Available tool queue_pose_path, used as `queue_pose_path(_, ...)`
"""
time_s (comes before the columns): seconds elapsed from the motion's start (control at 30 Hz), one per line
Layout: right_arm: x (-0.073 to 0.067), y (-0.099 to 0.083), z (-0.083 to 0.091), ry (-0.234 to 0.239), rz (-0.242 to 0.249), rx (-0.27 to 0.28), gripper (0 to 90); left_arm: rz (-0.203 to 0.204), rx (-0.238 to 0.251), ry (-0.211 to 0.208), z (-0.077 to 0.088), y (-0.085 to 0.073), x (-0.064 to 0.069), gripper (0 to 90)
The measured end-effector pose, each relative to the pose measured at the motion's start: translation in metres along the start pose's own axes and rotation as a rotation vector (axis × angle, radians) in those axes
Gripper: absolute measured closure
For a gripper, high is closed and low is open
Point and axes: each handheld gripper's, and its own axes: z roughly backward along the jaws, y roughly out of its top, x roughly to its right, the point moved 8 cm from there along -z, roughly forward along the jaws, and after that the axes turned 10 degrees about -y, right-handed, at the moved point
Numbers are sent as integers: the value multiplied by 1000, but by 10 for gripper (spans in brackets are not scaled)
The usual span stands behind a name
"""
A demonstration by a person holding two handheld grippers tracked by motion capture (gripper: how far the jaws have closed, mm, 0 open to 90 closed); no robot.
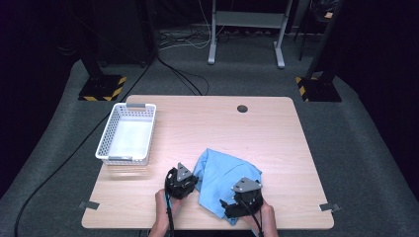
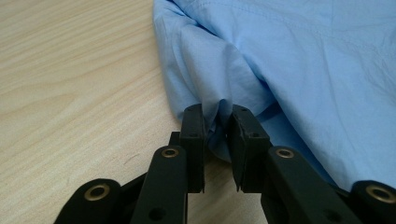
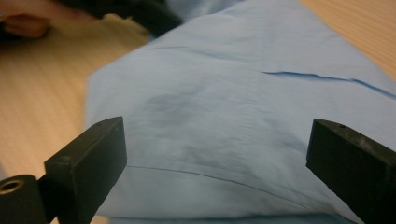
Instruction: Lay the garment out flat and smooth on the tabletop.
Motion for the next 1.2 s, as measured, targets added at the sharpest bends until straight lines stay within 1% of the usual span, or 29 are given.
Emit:
queue_pose_path(0.07, -15, 1, -3, 21, 43, -12, 43, 3, 0, -2, 0, 0, 0, 761)
queue_pose_path(0.13, -28, 0, -7, 52, 76, -27, 52, 7, 1, -7, 0, 0, 0, 761)
queue_pose_path(0.17, -33, -1, -9, 58, 90, -39, 53, 9, 1, -9, 0, 0, -1, 761)
queue_pose_path(0.2, -37, -2, -12, 68, 104, -51, 54, 13, 1, -12, 0, 0, -1, 761)
queue_pose_path(0.27, -43, -3, -15, 92, 116, -61, 71, 14, 1, -12, 0, 0, -1, 761)
queue_pose_path(0.37, -49, -4, -19, 97, 143, -76, 118, 7, 2, -5, 0, 0, 0, 760)
queue_pose_path(0.4, -50, -5, -19, 96, 155, -81, 149, 4, -1, -4, 0, 0, 0, 760)
queue_pose_path(0.43, -51, -5, -20, 88, 170, -81, 206, 4, -1, -4, 0, 0, 0, 760)
queue_pose_path(0.5, -52, -5, -20, 63, 184, -72, 343, 11, 0, -12, 0, 0, -1, 761)
queue_pose_path(0.53, -52, -5, -18, 68, 182, -65, 431, 16, 2, -17, 0, 0, -1, 762)
queue_pose_path(0.57, -52, -4, -17, 66, 181, -60, 488, 16, 1, -19, 0, 0, -1, 763)
queue_pose_path(0.63, -52, -3, -15, 67, 177, -44, 594, 13, 1, -20, 0, 0, -1, 763)
queue_pose_path(0.67, -51, -1, -13, 62, 176, -35, 629, 13, 1, -20, 0, 0, -1, 762)
queue_pose_path(0.7, -51, -1, -13, 62, 176, -35, 629, 13, 1, -20, 0, 0, -1, 762)
queue_pose_path(0.73, -50, 0, -11, 63, 173, -30, 674, 11, 0, -18, 0, 0, -1, 762)
queue_pose_path(0.77, -48, 2, -9, 68, 165, -21, 720, 10, 0, -17, 0, 0, -1, 762)
queue_pose_path(0.8, -44, 4, -8, 59, 156, -12, 776, 5, 1, -12, 0, 0, -1, 762)
queue_pose_path(0.83, -44, 4, -8, 59, 156, -12, 776, 5, 1, -12, 0, 0, -1, 763)
queue_pose_path(0.9, -38, 5, -7, 46, 150, -4, 833, -1, -1, -8, 0, 0, 0, 763)
queue_pose_path(0.93, -35, 5, -7, 42, 144, 0, 847, -2, -1, -7, 0, 0, 0, 764)
queue_pose_path(0.97, -32, 6, -7, 37, 138, 3, 851, -2, -1, -9, 0, 0, 0, 764)
queue_pose_path(1.0, -25, 8, -6, 24, 123, 10, 856, 1, -1, -13, 0, 0, 0, 764)
queue_pose_path(1.03, -25, 8, -6, 24, 123, 10, 856, 1, -1, -13, 0, 0, 0, 764)
queue_pose_path(1.07, -21, 9, -5, 18, 119, 16, 857, 2, -1, -17, 0, 0, 0, 764)
queue_pose_path(1.13, -12, 13, -5, 6, 102, 31, 857, 6, 0, -23, 0, 0, -1, 765)
queue_pose_path(1.17, -3, 16, -5, -2, 84, 39, 858, 5, 0, -23, 0, 0, -1, 764)
queue_pose_path(1.2, 1, 17, -5, -7, 75, 40, 859, 0, -3, -21, 0, 0, -1, 764)
